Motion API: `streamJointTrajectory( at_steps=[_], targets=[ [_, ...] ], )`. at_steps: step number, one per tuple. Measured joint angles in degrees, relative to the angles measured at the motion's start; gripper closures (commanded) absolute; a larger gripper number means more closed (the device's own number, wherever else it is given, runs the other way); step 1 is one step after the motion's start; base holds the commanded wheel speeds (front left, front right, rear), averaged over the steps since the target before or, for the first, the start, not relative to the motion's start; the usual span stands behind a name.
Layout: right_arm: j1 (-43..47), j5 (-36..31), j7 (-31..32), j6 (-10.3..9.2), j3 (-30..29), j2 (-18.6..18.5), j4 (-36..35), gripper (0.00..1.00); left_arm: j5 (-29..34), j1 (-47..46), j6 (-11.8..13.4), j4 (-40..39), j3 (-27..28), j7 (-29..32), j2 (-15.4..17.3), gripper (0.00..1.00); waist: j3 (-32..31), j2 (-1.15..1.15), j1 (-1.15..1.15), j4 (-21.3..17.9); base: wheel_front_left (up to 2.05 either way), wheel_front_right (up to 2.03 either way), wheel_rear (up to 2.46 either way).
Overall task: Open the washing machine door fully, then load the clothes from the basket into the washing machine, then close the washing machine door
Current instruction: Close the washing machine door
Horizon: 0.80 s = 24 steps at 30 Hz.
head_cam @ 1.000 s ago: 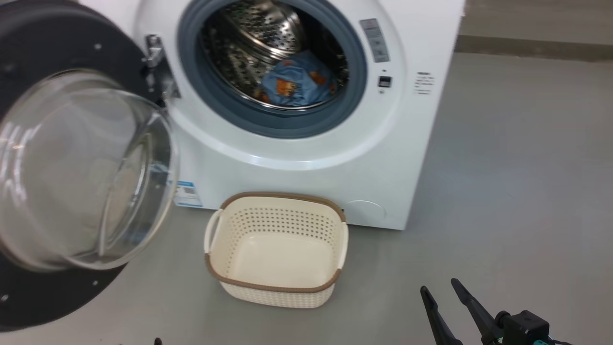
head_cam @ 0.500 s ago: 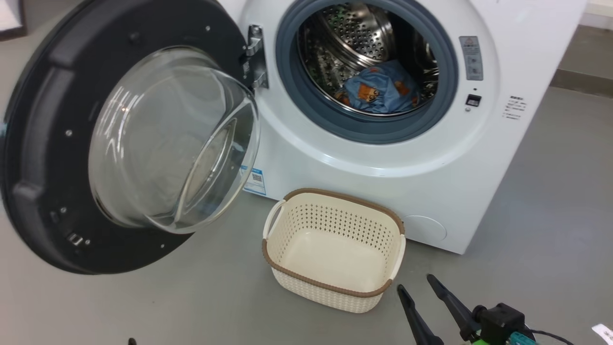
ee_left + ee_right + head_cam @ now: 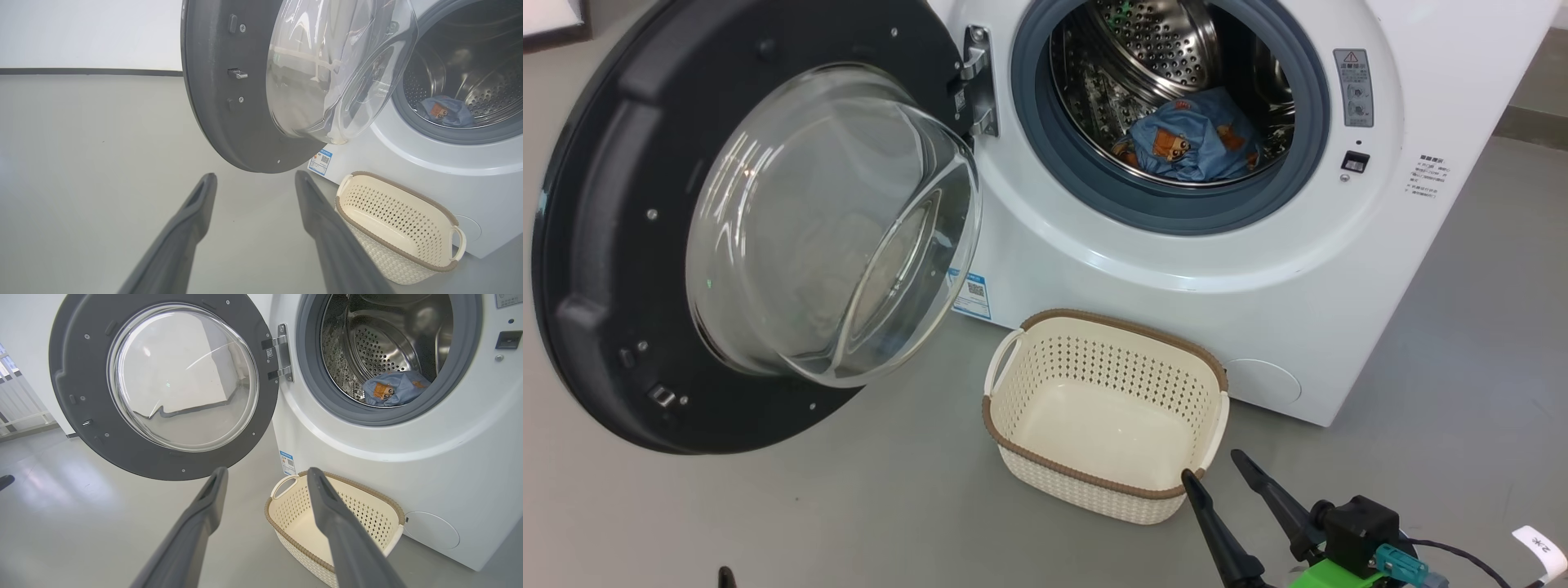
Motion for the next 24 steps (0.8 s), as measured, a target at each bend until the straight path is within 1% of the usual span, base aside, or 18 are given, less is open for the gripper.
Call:
streamJointTrajectory(
  at_steps=[1,3,8,9,11,13,15,17,19,20,22,24],
  targets=[
    [0.00,0.00,0.00,0.00,0.11,-0.04,0.05,0.00,-0.11,0.05,0.00,0.01,0.02,0.00,0.00,0.65,0.01,0.00,0.00,0.00,0.00,0.00,0.00],
    [0.00,0.00,0.00,0.00,0.32,-0.10,0.12,0.00,-0.74,0.51,-0.01,0.02,0.03,0.00,0.00,1.00,0.02,0.00,0.00,0.01,0.00,0.00,0.00],
    [0.01,0.01,0.00,-0.01,0.47,-0.11,0.14,0.00,-2.88,0.92,-0.03,0.04,1.13,0.00,-0.02,1.00,0.06,0.00,0.00,0.06,0.00,0.00,0.00],
    [0.01,0.01,0.00,0.00,0.45,-0.11,0.13,0.00,-4.32,0.92,-0.04,-0.08,1.76,0.01,-0.03,1.00,0.09,0.00,0.00,0.09,0.00,0.00,0.00],
    [0.01,0.01,0.00,0.00,0.21,-0.10,0.13,0.00,-12.23,0.79,-0.19,-1.22,4.48,0.01,-0.13,1.00,0.21,0.00,0.00,0.25,0.00,0.00,0.00],
    [0.03,0.01,0.00,-0.01,0.03,-0.12,0.14,0.00,-18.03,0.51,-1.16,-2.45,7.81,0.00,-0.08,1.00,0.41,0.00,0.00,0.41,0.00,0.00,0.00],
    [0.03,0.01,0.00,0.00,0.11,-0.15,0.15,0.00,-24.94,-0.62,-3.14,-3.52,11.27,0.00,-0.14,1.00,0.71,0.00,0.00,0.61,0.00,0.00,0.00],
    [0.03,0.01,0.00,-0.01,0.29,-0.29,0.20,0.00,-27.67,-1.99,-6.06,-3.81,15.13,-0.01,-0.14,1.00,1.13,0.00,0.00,0.83,0.00,0.00,0.00],
    [0.03,0.01,0.00,-0.01,0.81,-0.55,0.41,0.00,-32.56,-4.44,-9.43,-3.10,19.06,-0.01,-0.29,1.00,1.58,0.00,0.00,1.08,0.00,0.00,0.00],
    [0.02,0.02,0.00,-0.01,1.24,-0.67,0.59,0.00,-34.38,-5.81,-10.70,-2.25,20.84,-0.03,-0.29,1.00,1.80,0.00,0.00,1.20,0.00,0.00,0.00],
    [0.02,0.13,0.00,0.00,1.87,-0.74,0.88,0.00,-39.82,-8.79,-12.65,0.01,23.98,0.31,-0.21,1.00,2.20,0.00,0.00,1.42,0.00,0.00,0.00],
    [0.02,0.21,0.00,-0.01,2.11,-0.86,0.96,0.00,-47.04,-12.43,-13.69,2.12,27.02,3.15,0.58,1.00,2.53,0.00,0.00,1.64,0.00,0.00,0.00]
  ],
)
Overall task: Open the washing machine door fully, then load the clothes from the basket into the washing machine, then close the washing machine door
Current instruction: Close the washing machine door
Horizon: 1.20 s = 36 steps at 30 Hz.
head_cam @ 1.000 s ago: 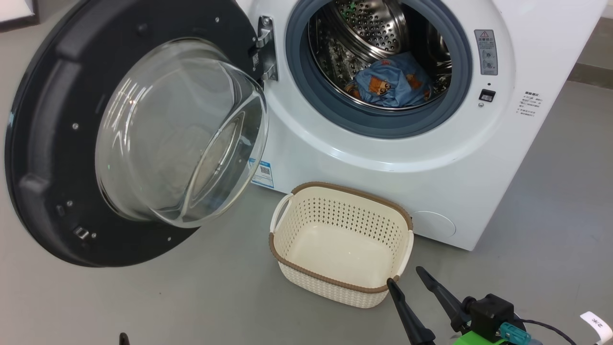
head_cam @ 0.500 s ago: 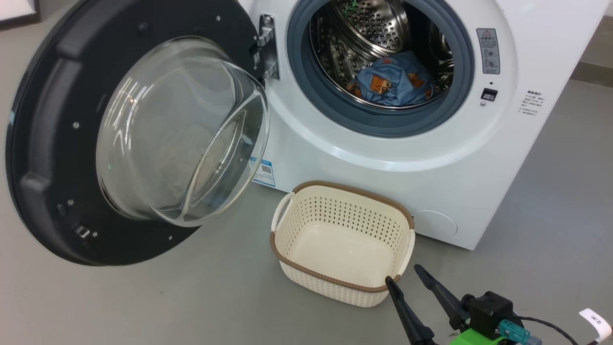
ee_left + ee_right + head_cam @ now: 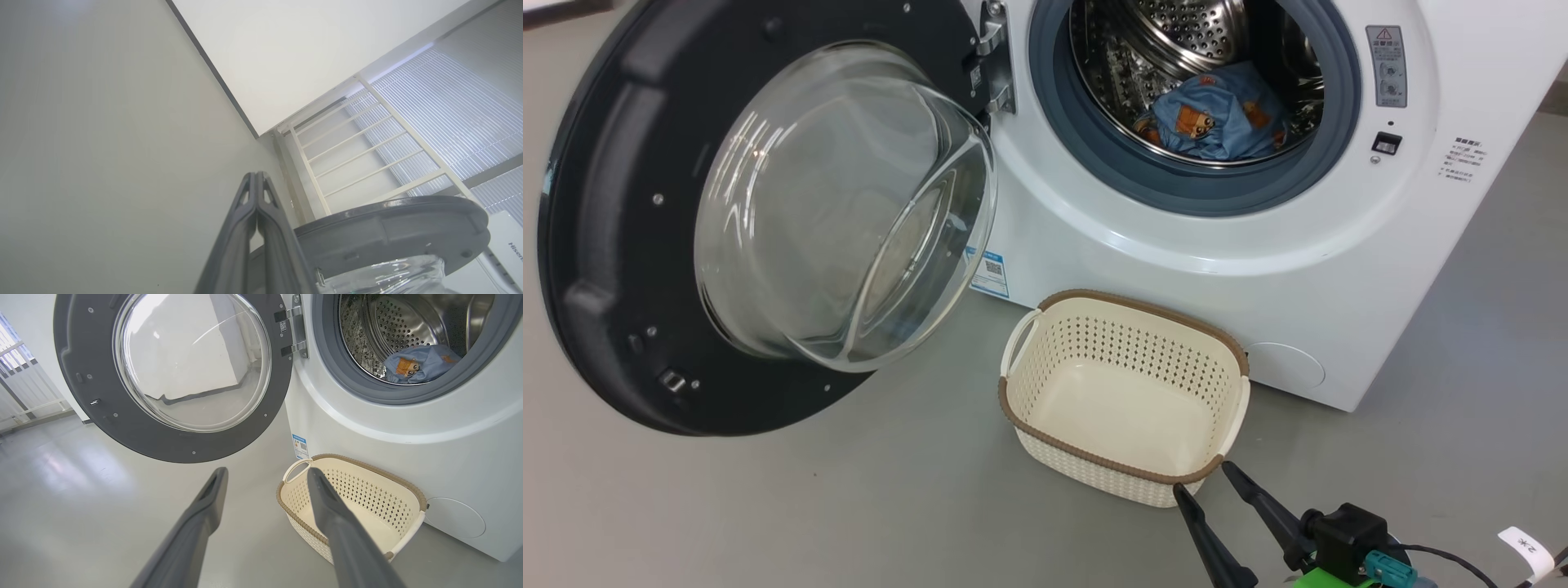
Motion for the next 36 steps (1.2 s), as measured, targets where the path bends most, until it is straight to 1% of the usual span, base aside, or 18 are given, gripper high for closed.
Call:
streamJointTrajectory(
  at_steps=[1,2,4,6,8,12,14,18,22,24,28,31,36],
  targets=[
    [-0.01,0.03,0.00,0.01,0.13,-0.09,0.03,0.00,-2.76,-1.98,0.02,1.15,1.31,1.42,1.12,1.00,0.16,0.00,0.00,0.10,0.00,0.00,0.00],
    [-0.01,0.23,0.00,0.00,0.29,-0.21,0.04,0.00,-4.05,-3.66,0.04,2.42,2.12,2.77,2.88,1.00,0.32,0.00,0.00,0.17,0.00,0.00,0.00],
    [0.00,0.29,0.00,0.00,0.45,-0.53,0.05,0.00,-5.91,-7.23,1.10,5.81,4.13,4.47,6.88,1.00,0.67,0.00,0.00,0.30,0.00,0.00,0.00],
    [0.01,0.29,0.00,0.01,0.49,-0.97,0.12,0.00,-8.31,-10.95,1.10,8.45,5.04,6.54,9.77,1.00,1.24,0.00,0.00,0.40,0.00,0.00,0.00],
    [0.01,0.29,0.00,0.01,0.98,-1.64,0.34,0.00,-11.22,-15.61,0.65,11.43,5.26,8.31,11.10,1.00,2.05,0.00,0.00,0.48,0.00,0.00,0.00],
    [0.03,0.29,0.00,0.00,1.41,-3.08,0.62,0.00,-15.55,-23.78,-2.10,18.13,5.30,11.40,13.35,1.00,3.79,0.00,0.00,0.64,0.00,0.00,0.00],
    [0.10,0.29,0.00,0.00,1.24,-3.52,0.62,0.00,-17.08,-26.76,-2.79,21.19,5.26,12.11,14.35,1.00,4.52,0.00,0.00,0.69,0.00,0.00,0.00],
    [1.04,0.27,0.00,0.01,0.25,-4.45,0.36,0.00,-17.90,-31.65,-4.09,26.86,4.71,14.04,16.17,1.00,5.54,0.00,0.01,0.62,0.00,0.00,0.00],
    [3.39,0.10,0.00,0.01,-1.60,-5.17,-0.30,0.00,-20.54,-35.98,-5.77,31.19,4.02,16.74,16.72,1.00,6.08,0.00,0.00,0.32,0.00,0.00,0.00],
    [4.34,-0.32,0.00,0.01,-2.78,-5.22,-0.73,0.00,-20.98,-37.39,-6.56,32.93,2.98,18.53,16.94,1.00,6.16,0.00,0.01,0.06,0.00,0.00,0.00],
    [5.34,-0.68,0.00,0.00,-3.80,-5.79,-1.76,0.00,-22.26,-38.22,-7.70,35.72,3.22,20.62,17.62,1.00,6.39,0.00,0.00,-0.95,0.00,0.00,0.00],
    [5.97,-0.74,0.00,0.00,-4.12,-6.60,-2.12,0.00,-24.52,-38.43,-8.08,36.91,3.38,23.19,17.80,1.00,6.60,0.00,0.00,-2.02,0.00,0.00,0.00],
    [6.35,-0.74,0.00,0.01,-4.12,-7.67,-2.43,0.00,-26.48,-38.48,-8.12,37.30,3.70,26.31,17.80,1.00,6.81,0.00,0.00,-3.45,0.00,0.00,0.00]
  ],
)
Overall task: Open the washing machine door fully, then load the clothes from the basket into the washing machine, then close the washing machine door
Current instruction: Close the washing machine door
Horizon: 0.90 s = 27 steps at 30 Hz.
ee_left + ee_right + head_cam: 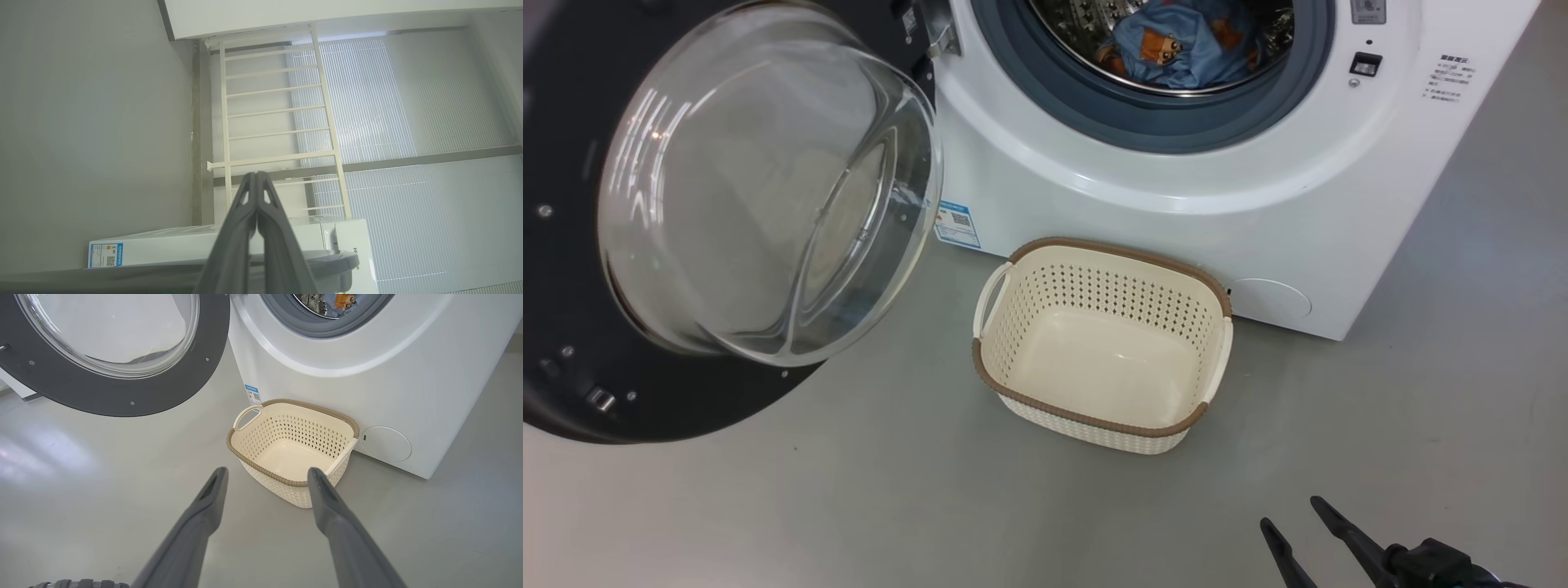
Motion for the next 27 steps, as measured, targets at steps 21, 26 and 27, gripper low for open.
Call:
streamJointTrajectory(
  at_steps=[21,26,27],
  targets=[
    [-0.01,0.01,0.00,-0.01,-0.22,-2.43,-1.08,0.00,-1.22,-0.10,-0.01,-3.66,-1.92,6.92,-2.43,1.00,2.28,0.00,0.00,-1.26,0.00,0.00,0.00],
    [-0.03,0.01,0.00,-0.01,-0.18,-2.58,-1.10,0.00,-0.60,-0.08,-0.19,-3.67,-2.77,8.69,-2.14,1.00,2.70,0.00,0.00,-1.45,0.00,0.00,0.00],
    [-0.06,0.01,0.00,-0.01,-0.13,-2.63,-1.10,0.00,-0.62,-0.03,-0.19,-3.74,-2.92,9.68,-1.85,1.00,2.74,0.00,0.00,-1.57,0.00,0.00,0.00]
  ],
)
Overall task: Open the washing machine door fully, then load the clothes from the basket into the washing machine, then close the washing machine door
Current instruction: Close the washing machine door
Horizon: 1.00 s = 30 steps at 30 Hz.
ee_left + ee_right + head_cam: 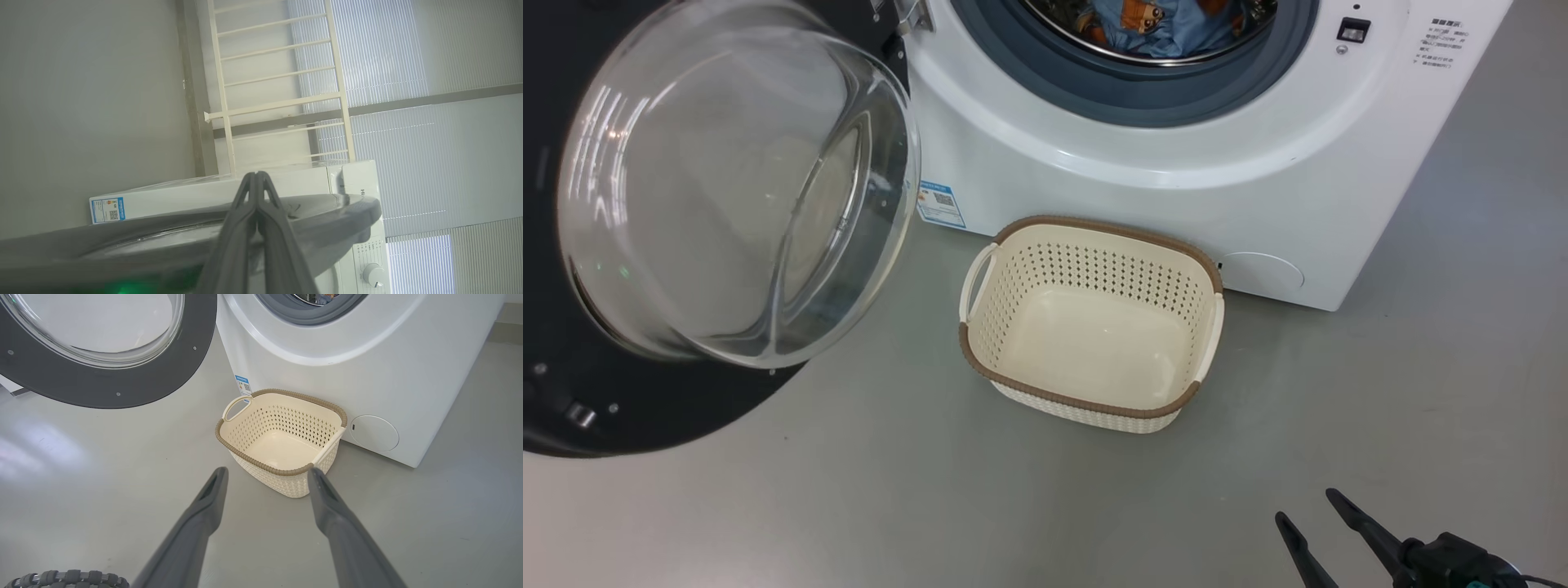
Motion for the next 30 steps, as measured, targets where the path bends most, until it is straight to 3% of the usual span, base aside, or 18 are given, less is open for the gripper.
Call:
streamJointTrajectory(
  at_steps=[11,22,30],
  targets=[
    [-0.04,-0.01,0.00,0.01,-2.05,0.74,-0.10,0.00,-3.14,4.40,0.00,-7.49,-2.50,13.19,-1.00,1.00,0.58,0.00,0.00,-0.53,0.00,0.00,0.00],
    [-0.10,-0.14,0.00,0.01,-2.32,4.47,0.33,0.00,-3.80,9.64,0.01,-14.17,-5.23,19.12,-3.58,1.00,-1.46,0.00,0.00,-0.28,0.00,0.00,0.00],
    [-0.24,-0.14,0.00,0.00,-2.41,6.58,0.57,0.00,-3.87,11.43,0.38,-18.70,-8.06,22.63,-5.19,1.00,-2.46,0.00,0.00,-2.28,0.00,0.00,0.00]
  ],
)
